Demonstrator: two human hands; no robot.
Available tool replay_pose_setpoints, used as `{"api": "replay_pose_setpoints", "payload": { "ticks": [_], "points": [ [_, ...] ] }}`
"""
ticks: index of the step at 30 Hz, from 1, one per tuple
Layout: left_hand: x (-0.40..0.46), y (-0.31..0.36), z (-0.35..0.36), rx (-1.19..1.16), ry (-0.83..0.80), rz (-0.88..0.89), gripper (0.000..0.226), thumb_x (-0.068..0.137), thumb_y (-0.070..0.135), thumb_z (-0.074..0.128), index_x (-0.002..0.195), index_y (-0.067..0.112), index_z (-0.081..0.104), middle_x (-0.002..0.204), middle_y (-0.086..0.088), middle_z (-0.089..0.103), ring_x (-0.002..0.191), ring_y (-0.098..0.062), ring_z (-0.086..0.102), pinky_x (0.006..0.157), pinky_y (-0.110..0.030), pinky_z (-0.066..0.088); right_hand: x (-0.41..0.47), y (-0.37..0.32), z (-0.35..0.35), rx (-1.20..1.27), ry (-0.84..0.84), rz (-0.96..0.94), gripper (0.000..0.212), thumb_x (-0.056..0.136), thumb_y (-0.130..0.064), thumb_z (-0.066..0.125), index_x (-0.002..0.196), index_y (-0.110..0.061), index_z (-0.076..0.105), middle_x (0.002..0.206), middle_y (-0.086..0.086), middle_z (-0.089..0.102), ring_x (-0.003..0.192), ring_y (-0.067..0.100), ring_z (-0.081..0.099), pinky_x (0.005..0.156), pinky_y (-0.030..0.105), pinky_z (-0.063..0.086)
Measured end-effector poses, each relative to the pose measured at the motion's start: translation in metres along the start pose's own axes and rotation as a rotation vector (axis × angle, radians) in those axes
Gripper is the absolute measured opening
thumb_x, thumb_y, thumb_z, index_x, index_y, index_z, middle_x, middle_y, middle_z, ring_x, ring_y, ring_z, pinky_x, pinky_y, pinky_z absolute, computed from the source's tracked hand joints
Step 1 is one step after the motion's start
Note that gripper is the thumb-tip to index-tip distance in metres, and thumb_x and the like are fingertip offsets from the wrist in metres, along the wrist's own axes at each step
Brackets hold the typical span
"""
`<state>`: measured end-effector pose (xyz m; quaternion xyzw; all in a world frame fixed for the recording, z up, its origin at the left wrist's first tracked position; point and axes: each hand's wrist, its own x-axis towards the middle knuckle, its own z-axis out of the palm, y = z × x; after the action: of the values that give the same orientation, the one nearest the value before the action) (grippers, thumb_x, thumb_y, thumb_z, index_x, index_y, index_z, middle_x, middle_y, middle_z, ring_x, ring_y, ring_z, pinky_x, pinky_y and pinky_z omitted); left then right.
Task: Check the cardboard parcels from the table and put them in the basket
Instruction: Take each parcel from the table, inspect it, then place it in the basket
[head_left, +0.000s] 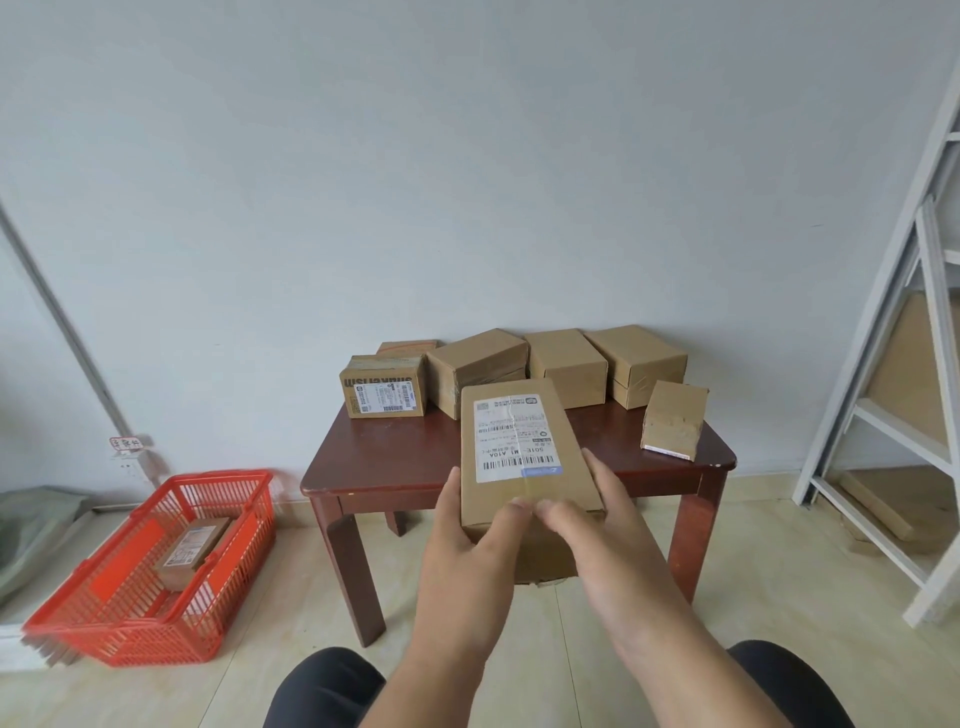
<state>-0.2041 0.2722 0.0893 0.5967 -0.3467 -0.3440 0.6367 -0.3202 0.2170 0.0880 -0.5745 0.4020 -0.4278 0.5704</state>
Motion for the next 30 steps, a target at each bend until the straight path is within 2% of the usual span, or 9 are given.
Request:
{"api": "replay_pose_setpoints", "payload": {
  "ticks": [2,6,8,10,16,19,21,25,30],
  "points": [
    [0.001,0.0,-0.001,-0.01,0.008,-0.004,0.036,0.097,0.019,0.067,0.113,0.051,0.06,0.103,0.024,0.077,0.099,0.002,0.072,0.084,-0.021,0.054,-0.001,0.004,0.002,-0.032,0.003,-0.016,0.053,0.097,-0.01,0.067,0.137,-0.044,0.055,0.105,-0.024,0.078,0.095,-0.009,0.071,0.072,0.005,0.05],
    [-0.002,-0.003,0.001,0.007,0.06,0.041,0.037,0.098,0.017,0.067,0.116,0.048,0.059,0.094,0.033,0.073,0.089,0.008,0.07,0.066,-0.005,0.05,0.001,0.007,0.006,-0.026,0.073,-0.032,0.055,0.097,-0.011,0.069,0.14,-0.041,0.052,0.101,-0.027,0.077,0.091,-0.011,0.07,0.067,0.002,0.048],
    [-0.004,-0.006,0.003,0.009,0.064,0.05,0.047,0.097,0.014,0.069,0.132,0.043,0.055,0.097,0.025,0.076,0.09,0.009,0.07,0.068,-0.005,0.05,0.004,0.01,0.007,-0.029,0.13,-0.035,0.051,0.095,-0.016,0.072,0.136,-0.04,0.055,0.098,-0.031,0.075,0.089,-0.012,0.07,0.068,0.006,0.049],
    [-0.003,-0.01,0.003,0.013,0.06,0.047,0.058,0.095,0.013,0.071,0.145,0.033,0.049,0.107,0.018,0.076,0.095,0.006,0.071,0.075,-0.01,0.055,0.005,0.012,0.008,-0.024,0.154,-0.029,0.049,0.093,-0.018,0.074,0.134,-0.041,0.057,0.1,-0.031,0.075,0.091,-0.009,0.071,0.073,0.013,0.052],
    [0.015,-0.012,-0.007,-0.004,0.032,-0.019,0.05,0.091,0.024,0.079,0.13,0.035,0.05,0.111,0.019,0.075,0.101,-0.007,0.075,0.087,-0.045,0.064,0.002,0.02,0.008,-0.032,0.13,-0.042,0.055,0.094,-0.02,0.077,0.139,-0.04,0.053,0.105,-0.027,0.076,0.094,-0.006,0.073,0.07,0.011,0.054],
    [0.02,-0.013,-0.009,-0.02,-0.003,-0.051,0.058,0.088,0.032,0.081,0.135,0.035,0.049,0.111,0.019,0.076,0.104,-0.013,0.076,0.088,-0.051,0.063,0.003,0.022,0.007,-0.036,0.113,-0.046,0.057,0.094,-0.016,0.077,0.14,-0.038,0.052,0.106,-0.027,0.076,0.094,-0.006,0.073,0.069,0.009,0.053],
    [0.018,-0.015,-0.008,-0.004,-0.017,-0.009,0.057,0.092,0.028,0.08,0.139,0.037,0.048,0.112,0.021,0.076,0.105,-0.009,0.075,0.089,-0.044,0.063,0.004,0.021,0.006,-0.034,0.115,-0.04,0.052,0.094,-0.015,0.077,0.134,-0.04,0.054,0.106,-0.026,0.076,0.093,-0.006,0.072,0.069,0.009,0.053],
    [0.008,-0.017,-0.003,0.11,-0.023,0.159,0.057,0.095,0.012,0.075,0.133,0.042,0.044,0.111,0.035,0.07,0.106,0.009,0.068,0.082,-0.008,0.052,0.009,0.019,0.005,-0.038,0.161,-0.049,0.037,0.093,-0.028,0.077,0.124,-0.04,0.062,0.105,-0.028,0.075,0.094,-0.011,0.07,0.074,0.012,0.051],
    [0.004,-0.021,-0.003,0.143,-0.054,0.187,0.057,0.096,0.01,0.073,0.125,0.05,0.045,0.115,0.036,0.068,0.113,0.007,0.067,0.09,-0.012,0.053,0.008,0.017,0.002,-0.059,0.096,-0.072,0.029,0.1,-0.03,0.071,0.125,-0.043,0.067,0.106,-0.029,0.076,0.096,-0.013,0.069,0.073,0.004,0.049]
  ]
}}
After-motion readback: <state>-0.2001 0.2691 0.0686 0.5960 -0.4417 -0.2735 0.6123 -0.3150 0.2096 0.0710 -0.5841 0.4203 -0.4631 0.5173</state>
